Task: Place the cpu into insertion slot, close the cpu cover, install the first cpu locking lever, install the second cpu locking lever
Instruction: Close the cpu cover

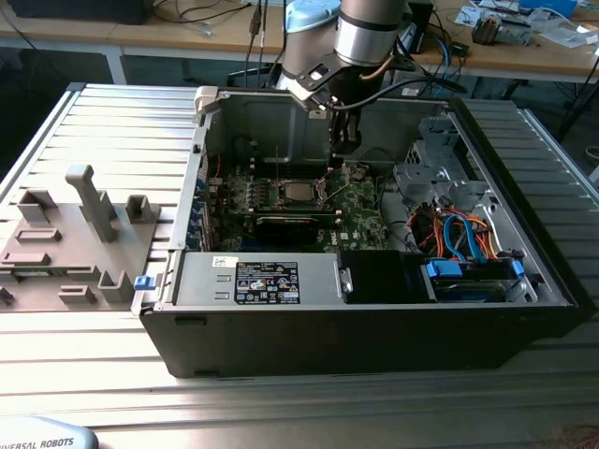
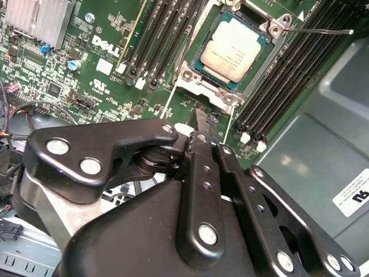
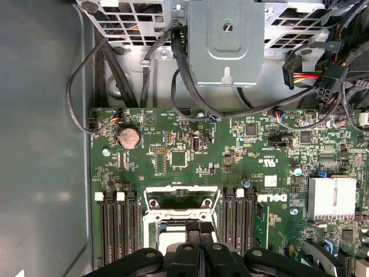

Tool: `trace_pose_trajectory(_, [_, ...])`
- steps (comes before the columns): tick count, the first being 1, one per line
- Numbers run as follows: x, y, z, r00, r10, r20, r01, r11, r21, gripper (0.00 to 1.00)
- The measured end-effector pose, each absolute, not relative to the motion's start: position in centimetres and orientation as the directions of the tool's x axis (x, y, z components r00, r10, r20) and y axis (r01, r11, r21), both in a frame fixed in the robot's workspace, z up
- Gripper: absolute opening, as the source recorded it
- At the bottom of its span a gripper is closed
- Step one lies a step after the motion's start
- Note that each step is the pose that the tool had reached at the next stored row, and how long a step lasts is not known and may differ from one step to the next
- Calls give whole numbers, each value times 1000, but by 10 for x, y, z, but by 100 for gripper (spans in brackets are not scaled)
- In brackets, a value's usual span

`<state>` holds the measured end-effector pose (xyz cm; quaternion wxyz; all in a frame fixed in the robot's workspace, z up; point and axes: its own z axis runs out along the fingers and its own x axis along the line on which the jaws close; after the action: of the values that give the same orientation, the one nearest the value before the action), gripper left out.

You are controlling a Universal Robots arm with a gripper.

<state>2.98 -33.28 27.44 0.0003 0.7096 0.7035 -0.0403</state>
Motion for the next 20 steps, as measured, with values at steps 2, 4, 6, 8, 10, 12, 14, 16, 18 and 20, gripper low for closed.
trace_pose_trajectory(2, [30,-333,274,7,998,-58,998,-10,-56,11])
trace_pose_trajectory(4, [32,-333,274,7,998,-57,998,-10,-56,11])
trace_pose_trajectory(6, [32,-333,274,7,998,-58,998,-10,-56,11])
trace_pose_trajectory(8, [32,-333,274,7,998,-58,998,-10,-56,11])
trace_pose_trajectory(10, [32,-333,274,7,998,-58,998,-10,-56,11])
trace_pose_trajectory(12, [32,-333,274,7,998,-58,998,-10,-56,11])
trace_pose_trajectory(14, [33,-333,274,7,998,-58,998,-10,-56,11])
trace_pose_trajectory(16, [37,-333,274,7,998,-58,998,-10,-56,11])
trace_pose_trajectory(18, [41,-332,273,7,998,-58,998,-10,-56,11])
trace_pose_trajectory(20, [44,-332,273,7,998,-58,998,-10,-56,11])
